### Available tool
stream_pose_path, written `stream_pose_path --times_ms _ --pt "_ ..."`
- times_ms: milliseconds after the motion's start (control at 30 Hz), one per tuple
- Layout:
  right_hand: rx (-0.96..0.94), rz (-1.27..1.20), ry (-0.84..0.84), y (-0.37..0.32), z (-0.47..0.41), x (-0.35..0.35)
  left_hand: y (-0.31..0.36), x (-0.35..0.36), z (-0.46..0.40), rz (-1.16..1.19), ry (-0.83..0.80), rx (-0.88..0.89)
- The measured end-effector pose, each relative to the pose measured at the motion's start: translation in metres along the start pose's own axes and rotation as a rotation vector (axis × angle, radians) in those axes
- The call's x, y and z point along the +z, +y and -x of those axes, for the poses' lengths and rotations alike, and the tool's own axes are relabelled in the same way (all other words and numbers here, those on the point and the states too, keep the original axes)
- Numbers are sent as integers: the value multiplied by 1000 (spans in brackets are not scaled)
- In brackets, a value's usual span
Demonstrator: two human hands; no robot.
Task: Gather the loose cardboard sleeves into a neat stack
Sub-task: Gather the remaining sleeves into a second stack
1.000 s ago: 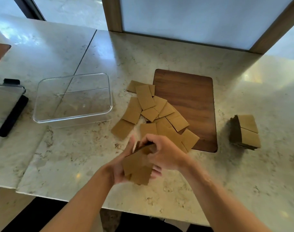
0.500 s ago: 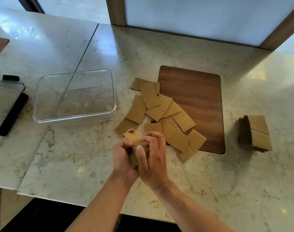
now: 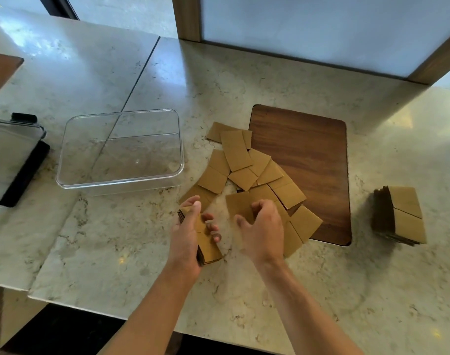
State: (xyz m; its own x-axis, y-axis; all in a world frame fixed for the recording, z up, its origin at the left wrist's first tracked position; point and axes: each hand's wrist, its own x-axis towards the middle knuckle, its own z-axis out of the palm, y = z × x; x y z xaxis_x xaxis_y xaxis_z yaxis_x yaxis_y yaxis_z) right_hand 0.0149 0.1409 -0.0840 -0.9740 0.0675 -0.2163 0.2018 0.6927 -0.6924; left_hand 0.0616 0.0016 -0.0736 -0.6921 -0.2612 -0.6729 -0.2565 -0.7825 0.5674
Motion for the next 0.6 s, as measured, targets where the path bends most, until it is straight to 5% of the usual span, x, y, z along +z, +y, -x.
stream_pose_path --times_ms 67,133,267,367,467,533,600 --pt "-9 -274 -114 0 -10 -18 3 1 -1 -129 29 27" --pt "-119 -301 -361 -1 -17 -46 8 4 -4 -272 -10 -29" --pt "-359 -135 -820 -2 -22 -73 21 15 -7 -594 -380 -436" --pt "-543 -130 -672 -3 -16 -58 19 14 -2 -465 -757 -711" --pt "-550 -285 -370 1 -10 -43 8 13 -3 -285 -721 -714" --pt "-395 -389 -97 8 -12 -42 5 12 -7 -201 -675 -573" --pt "-208 -236 35 17 -16 -42 4 8 -13 -85 -605 -448"
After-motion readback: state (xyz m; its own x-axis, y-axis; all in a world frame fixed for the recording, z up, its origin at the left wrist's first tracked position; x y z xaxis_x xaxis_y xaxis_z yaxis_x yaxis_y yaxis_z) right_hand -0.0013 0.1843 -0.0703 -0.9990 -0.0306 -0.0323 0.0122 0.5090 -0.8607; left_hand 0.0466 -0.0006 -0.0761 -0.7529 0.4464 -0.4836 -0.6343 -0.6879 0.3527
